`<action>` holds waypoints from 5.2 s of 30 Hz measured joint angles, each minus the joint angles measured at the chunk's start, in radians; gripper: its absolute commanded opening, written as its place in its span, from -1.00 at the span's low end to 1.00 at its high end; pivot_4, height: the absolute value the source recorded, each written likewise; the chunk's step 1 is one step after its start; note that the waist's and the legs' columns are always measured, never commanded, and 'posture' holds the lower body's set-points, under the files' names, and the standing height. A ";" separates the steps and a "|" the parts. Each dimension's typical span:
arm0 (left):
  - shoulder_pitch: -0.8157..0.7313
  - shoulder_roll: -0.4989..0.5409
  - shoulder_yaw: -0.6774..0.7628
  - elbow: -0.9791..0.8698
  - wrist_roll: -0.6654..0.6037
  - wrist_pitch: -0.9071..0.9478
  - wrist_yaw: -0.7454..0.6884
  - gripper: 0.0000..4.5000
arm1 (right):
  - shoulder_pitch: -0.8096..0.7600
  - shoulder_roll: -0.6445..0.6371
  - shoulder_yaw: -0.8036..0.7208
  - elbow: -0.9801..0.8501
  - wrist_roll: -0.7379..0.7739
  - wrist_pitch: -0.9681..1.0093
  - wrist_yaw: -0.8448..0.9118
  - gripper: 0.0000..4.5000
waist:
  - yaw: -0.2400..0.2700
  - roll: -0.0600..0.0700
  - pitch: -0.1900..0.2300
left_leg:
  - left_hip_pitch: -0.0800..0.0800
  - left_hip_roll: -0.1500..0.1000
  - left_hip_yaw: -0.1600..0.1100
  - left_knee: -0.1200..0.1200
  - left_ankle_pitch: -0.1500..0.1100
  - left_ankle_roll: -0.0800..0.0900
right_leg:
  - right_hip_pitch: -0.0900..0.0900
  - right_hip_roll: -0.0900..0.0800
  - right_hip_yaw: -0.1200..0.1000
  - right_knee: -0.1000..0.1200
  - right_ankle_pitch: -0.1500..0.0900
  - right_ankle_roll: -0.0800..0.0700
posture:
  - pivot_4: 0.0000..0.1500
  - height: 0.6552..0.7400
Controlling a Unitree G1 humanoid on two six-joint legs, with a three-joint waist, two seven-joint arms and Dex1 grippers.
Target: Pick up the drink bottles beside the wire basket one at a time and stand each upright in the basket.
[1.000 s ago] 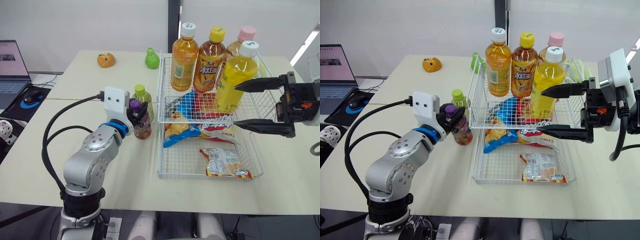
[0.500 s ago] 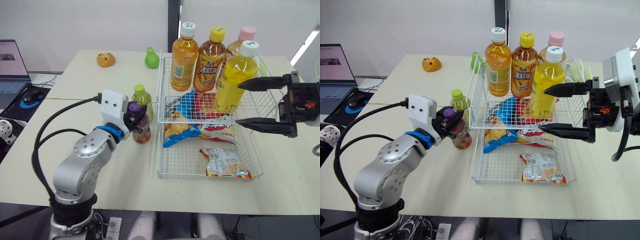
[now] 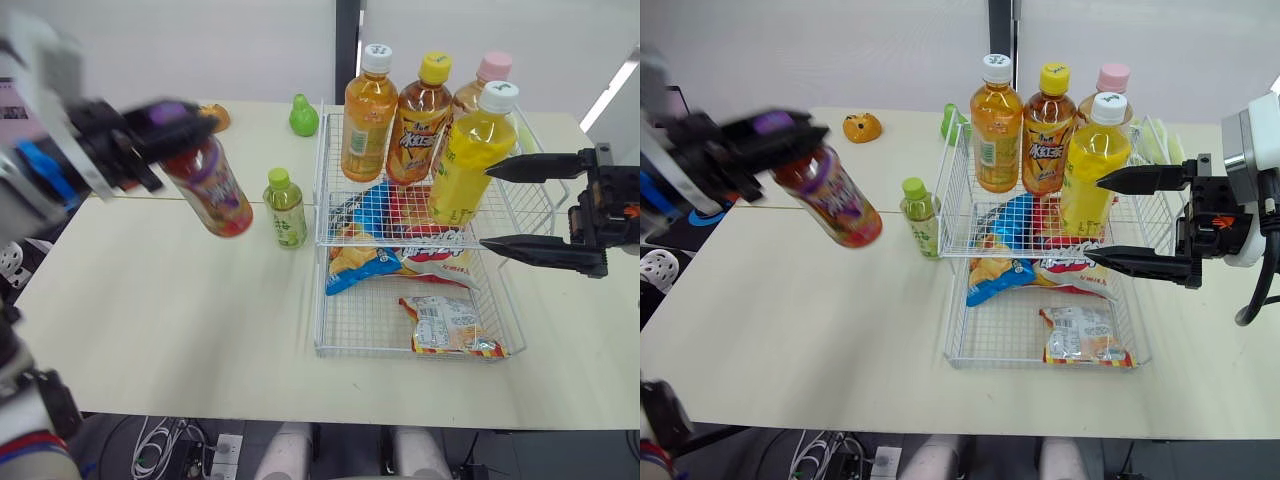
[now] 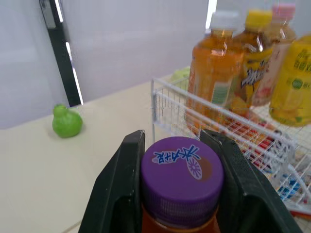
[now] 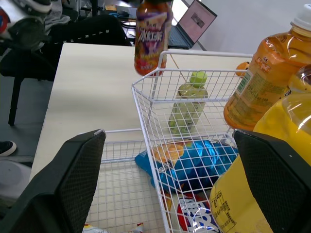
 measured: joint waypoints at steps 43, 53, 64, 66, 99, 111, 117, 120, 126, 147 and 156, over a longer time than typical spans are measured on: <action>-0.734 -0.643 -0.624 0.866 0.571 -0.431 -0.560 -0.38 | 0.303 -0.036 -0.433 -0.113 0.059 0.084 -0.136 1.00 | -0.023 -0.001 0.001 | -0.001 -0.001 0.001 0.001 0.000 0.000 | 0.000 -0.002 0.000 0.002 0.000 0.001 | 1.00 1.00; -0.735 -0.670 -0.601 0.891 0.585 -0.445 -0.572 -0.38 | 0.304 -0.044 -0.437 -0.113 0.061 0.084 -0.154 1.00 | -0.023 -0.001 0.001 | -0.001 -0.001 0.001 0.001 0.000 0.000 | 0.000 -0.002 0.000 0.003 0.000 0.001 | 1.00 1.00; -0.738 -0.692 -0.552 0.898 0.567 -0.409 -0.594 0.98 | 0.285 -0.052 -0.406 -0.114 0.063 0.083 -0.177 1.00 | -0.024 -0.001 0.001 | -0.001 -0.001 0.001 0.001 0.000 0.000 | 0.000 -0.002 0.000 0.003 0.000 0.001 | 1.00 1.00; -0.739 -0.692 -0.545 0.886 0.563 -0.399 -0.604 0.98 | 0.281 -0.053 -0.406 -0.115 0.064 0.083 -0.180 1.00 | -0.024 -0.001 0.001 | -0.001 -0.001 0.001 0.001 0.000 0.000 | 0.000 -0.002 0.000 0.003 0.000 0.001 | 1.00 1.00; -0.225 -0.061 -0.198 0.348 0.469 -0.153 -0.425 0.98 | 0.152 -0.077 -0.239 -0.110 0.119 0.053 -0.148 1.00 | -0.028 0.000 0.000 | 0.002 0.000 0.001 0.001 0.000 0.000 | 0.000 -0.001 0.002 0.003 0.000 0.001 | 1.00 1.00; 0.375 -0.087 0.061 0.058 0.430 -0.191 -0.271 0.98 | -0.016 -0.050 -0.016 -0.096 0.129 0.009 -0.126 1.00 | -0.015 0.000 0.000 | 0.002 0.000 0.000 0.001 0.000 0.000 | 0.001 -0.004 0.001 0.002 0.000 0.000 | 1.00 1.00; 0.414 -0.243 0.058 -0.083 0.364 -0.178 -0.109 0.98 | -0.035 -0.041 0.002 -0.115 0.128 0.009 -0.151 1.00 | -0.003 0.000 0.000 | 0.002 -0.001 0.001 0.001 0.000 0.000 | 0.001 -0.005 0.001 0.002 0.000 0.000 | 1.00 1.00; 0.408 -0.322 -0.004 -0.159 0.348 -0.163 -0.014 0.98 | -0.035 -0.040 0.004 -0.120 0.127 0.010 -0.163 1.00 | 0.001 0.000 0.000 | 0.002 -0.001 0.001 0.001 0.000 0.000 | 0.001 -0.005 0.001 0.002 0.000 0.001 | 1.00 1.00; 0.301 -0.550 -0.175 -0.171 0.430 -0.199 0.259 0.98 | -0.029 -0.040 -0.003 -0.136 0.128 0.011 -0.179 1.00 | 0.007 0.000 0.000 | 0.001 -0.002 0.002 0.002 0.000 0.000 | 0.001 -0.004 0.001 0.003 0.001 0.001 | 1.00 1.00; 0.161 -0.761 -0.382 0.060 0.677 -0.396 0.514 0.81 | 0.005 -0.041 -0.018 -0.130 0.116 0.009 -0.177 1.00 | 0.005 0.000 0.000 | 0.001 -0.002 0.002 0.002 0.000 0.000 | 0.001 -0.004 0.001 0.002 0.001 0.001 | 1.00 1.00; 0.155 -0.770 -0.389 0.062 0.723 -0.401 0.535 -0.39 | 0.006 -0.041 -0.018 -0.130 0.116 0.009 -0.177 1.00 | 0.006 0.000 0.000 | 0.001 -0.002 0.002 0.002 0.000 0.000 | 0.001 -0.004 0.001 0.002 0.001 0.001 | 1.00 1.00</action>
